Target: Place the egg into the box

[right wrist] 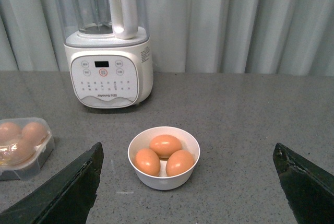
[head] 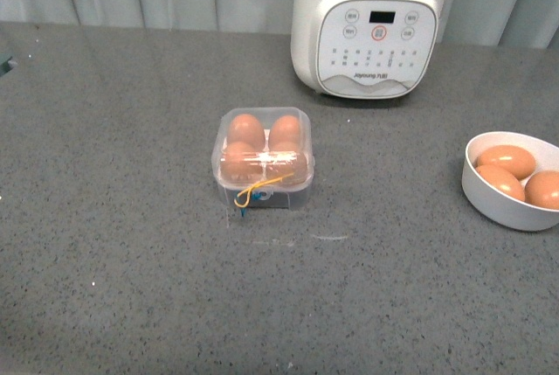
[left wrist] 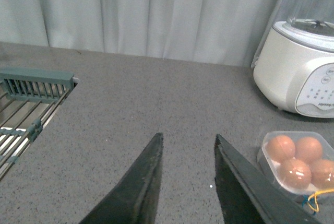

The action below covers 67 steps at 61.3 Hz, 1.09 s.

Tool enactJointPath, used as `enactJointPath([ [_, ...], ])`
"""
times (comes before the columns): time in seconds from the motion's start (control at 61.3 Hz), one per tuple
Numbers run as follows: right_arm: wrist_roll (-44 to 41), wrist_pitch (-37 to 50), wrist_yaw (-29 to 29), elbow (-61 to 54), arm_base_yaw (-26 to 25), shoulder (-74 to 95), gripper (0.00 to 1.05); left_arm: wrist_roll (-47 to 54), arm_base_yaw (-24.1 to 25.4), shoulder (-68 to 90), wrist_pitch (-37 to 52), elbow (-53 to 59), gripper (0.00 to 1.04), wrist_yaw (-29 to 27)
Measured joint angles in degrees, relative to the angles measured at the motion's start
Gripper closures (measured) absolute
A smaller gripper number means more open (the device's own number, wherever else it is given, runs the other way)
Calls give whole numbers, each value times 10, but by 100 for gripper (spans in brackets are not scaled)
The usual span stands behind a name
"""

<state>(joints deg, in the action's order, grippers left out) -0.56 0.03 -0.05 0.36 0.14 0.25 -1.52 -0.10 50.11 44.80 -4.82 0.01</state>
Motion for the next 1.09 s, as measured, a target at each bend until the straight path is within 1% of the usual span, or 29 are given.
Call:
enactJointPath([
  [0.049,0,0,0,0,0,0,9,4,0,-4,22,22,87,0],
  [0.082,0,0,0,0,0,0,9,5,0,-14,13,30,94,0],
  [0.098,0,0,0,0,0,0,9,5,0,-25,3,34,99,-1],
  [0.114,0,0,0,0,0,0,9,4,0,-33,-4,36,101,0],
  [0.653,0,0,0,0,0,0,9,11,0,-256,-203,43,101,0],
  [1.094,0,0,0,0,0,0,9,11,0,-360,-304,43,101,0],
])
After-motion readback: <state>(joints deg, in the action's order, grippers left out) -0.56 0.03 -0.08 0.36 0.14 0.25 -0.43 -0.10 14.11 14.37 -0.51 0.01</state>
